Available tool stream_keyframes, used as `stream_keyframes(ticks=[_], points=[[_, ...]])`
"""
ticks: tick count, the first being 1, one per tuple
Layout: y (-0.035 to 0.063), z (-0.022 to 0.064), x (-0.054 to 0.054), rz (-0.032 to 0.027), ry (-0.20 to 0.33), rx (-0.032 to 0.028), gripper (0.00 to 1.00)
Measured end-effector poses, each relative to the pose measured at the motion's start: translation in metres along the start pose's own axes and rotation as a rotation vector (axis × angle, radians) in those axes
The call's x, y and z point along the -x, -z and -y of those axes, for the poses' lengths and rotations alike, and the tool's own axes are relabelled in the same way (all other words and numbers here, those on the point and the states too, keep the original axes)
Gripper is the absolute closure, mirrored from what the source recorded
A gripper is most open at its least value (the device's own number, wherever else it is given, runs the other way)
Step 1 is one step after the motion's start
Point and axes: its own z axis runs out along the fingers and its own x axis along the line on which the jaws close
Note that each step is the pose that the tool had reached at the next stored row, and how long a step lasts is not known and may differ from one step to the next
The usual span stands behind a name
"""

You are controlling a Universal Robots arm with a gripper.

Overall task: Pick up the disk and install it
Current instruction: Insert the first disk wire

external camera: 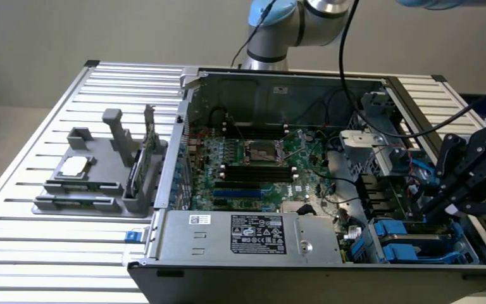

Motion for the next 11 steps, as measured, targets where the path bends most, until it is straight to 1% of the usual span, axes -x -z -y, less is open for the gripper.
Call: stream_keyframes(ticks=[7,11], points=[[-0.0004,-0.0024,-0.0002,-0.0035,-0.011,-0.0046,0.84],[-0.0004,-0.003,-0.0002,-0.0074,-0.022,-0.0078,0.84]])
